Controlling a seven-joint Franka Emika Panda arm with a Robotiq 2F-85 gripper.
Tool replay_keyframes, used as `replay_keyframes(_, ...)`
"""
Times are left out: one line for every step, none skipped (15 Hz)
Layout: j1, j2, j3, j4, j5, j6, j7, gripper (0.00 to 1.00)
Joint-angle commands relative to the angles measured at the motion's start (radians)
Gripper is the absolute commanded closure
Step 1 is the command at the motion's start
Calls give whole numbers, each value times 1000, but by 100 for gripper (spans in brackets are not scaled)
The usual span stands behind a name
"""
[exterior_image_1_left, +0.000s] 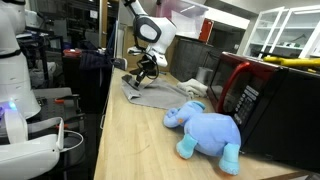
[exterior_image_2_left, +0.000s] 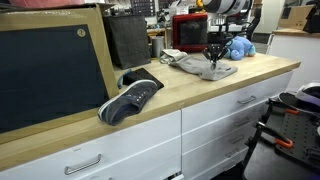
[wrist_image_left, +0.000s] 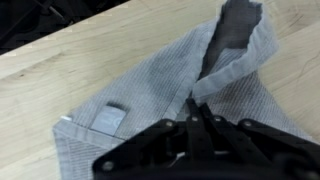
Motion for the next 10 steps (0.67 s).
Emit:
replay_keyframes(14,-57,5,-17,23,-15,28,99)
replay_keyframes(17,-71,13,-13,46,-22,16,99)
replay_keyframes(20,-83,21,-10,69,-26,5,99)
replay_keyframes(24,-95,29,-7,89,-27,-1,99)
replay_keyframes(31,-105,40,-3,109,-30,-3,99)
replay_keyframes(40,-113,50,-1,123,-28,-3,99)
replay_keyframes(48,-124,61,0,136,-28,-2,99)
replay_keyframes(57,-134,72,-1,149,-28,-6,99)
replay_keyframes(67,-146,82,-5,162,-24,-12,99)
replay_keyframes(77,-159,94,-12,175,-21,-23,99)
